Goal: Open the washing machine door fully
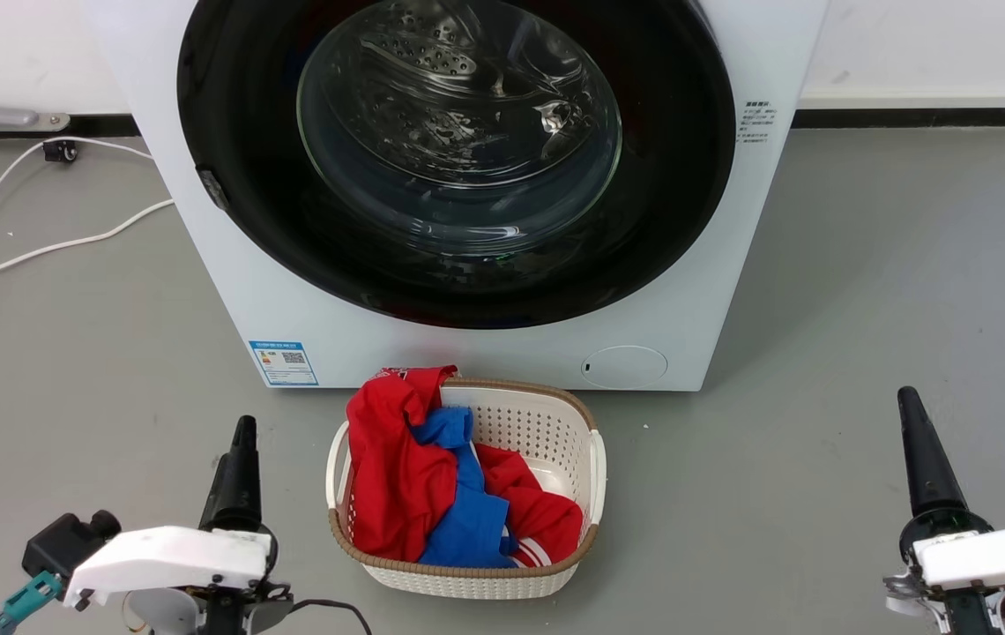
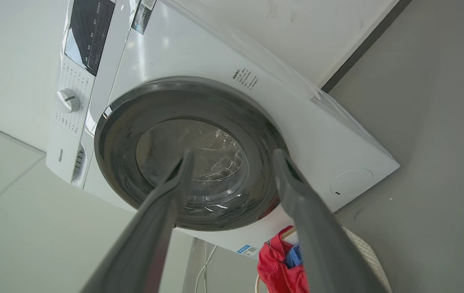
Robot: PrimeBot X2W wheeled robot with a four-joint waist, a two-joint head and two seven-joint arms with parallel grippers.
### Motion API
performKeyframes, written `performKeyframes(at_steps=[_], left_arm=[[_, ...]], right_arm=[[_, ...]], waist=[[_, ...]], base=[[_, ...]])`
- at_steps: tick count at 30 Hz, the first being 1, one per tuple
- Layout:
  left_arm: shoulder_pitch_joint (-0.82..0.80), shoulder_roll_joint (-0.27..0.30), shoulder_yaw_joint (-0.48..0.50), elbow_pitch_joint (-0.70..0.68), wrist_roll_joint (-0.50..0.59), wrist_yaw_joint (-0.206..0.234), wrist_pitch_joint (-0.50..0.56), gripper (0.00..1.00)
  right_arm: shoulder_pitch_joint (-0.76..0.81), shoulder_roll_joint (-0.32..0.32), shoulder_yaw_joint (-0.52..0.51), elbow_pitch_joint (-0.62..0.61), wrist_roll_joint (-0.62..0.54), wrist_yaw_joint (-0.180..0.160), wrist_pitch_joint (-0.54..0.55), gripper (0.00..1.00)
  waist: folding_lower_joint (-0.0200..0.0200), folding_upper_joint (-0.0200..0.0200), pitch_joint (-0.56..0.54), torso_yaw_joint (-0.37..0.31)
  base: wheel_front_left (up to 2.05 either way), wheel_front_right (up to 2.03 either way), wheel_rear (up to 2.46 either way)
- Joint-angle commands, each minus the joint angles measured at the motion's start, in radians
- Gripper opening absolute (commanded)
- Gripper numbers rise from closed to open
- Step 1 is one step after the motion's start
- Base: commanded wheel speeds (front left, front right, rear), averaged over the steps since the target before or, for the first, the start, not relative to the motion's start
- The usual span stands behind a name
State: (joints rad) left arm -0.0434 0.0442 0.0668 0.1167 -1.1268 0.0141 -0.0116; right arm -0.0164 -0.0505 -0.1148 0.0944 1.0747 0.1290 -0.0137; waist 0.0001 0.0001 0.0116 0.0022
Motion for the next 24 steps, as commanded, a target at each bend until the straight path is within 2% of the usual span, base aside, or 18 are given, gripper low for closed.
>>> performKeyframes(at_steps=[1, 7, 14, 24], left_arm=[[-0.004, 0.004, -0.009, -0.027, 0.057, 0.012, -0.011, 1.0], [0.006, 0.005, -0.034, -0.037, 0.19, 0.05, -0.033, 1.0], [0.012, 0.025, -0.069, -0.049, 0.32, 0.095, -0.058, 1.0], [0.02, 0.054, -0.133, -0.076, 0.449, 0.139, -0.09, 1.0]], right_arm=[[-0.005, -0.003, 0.005, -0.034, -0.059, 0.001, -0.011, 1.0], [0.009, -0.003, 0.028, -0.074, -0.23, 0.001, -0.034, 1.0], [0.028, -0.002, 0.041, -0.102, -0.378, 0.001, -0.058, 1.0], [0.051, -0.002, 0.045, -0.115, -0.532, 0.001, -0.09, 1.0]], waist=[[-0.0001, -0.0001, 0.0, 0.0], [-0.0001, -0.0001, 0.001, 0.0], [-0.0001, -0.0001, 0.003, -0.001], [-0.0001, -0.0001, 0.006, 0.0]], base=[[0.0, 0.0, 0.0], [0.0, 0.0, 0.0], [0.0, 0.0, 0.0], [0.0, 0.0, 0.0]])
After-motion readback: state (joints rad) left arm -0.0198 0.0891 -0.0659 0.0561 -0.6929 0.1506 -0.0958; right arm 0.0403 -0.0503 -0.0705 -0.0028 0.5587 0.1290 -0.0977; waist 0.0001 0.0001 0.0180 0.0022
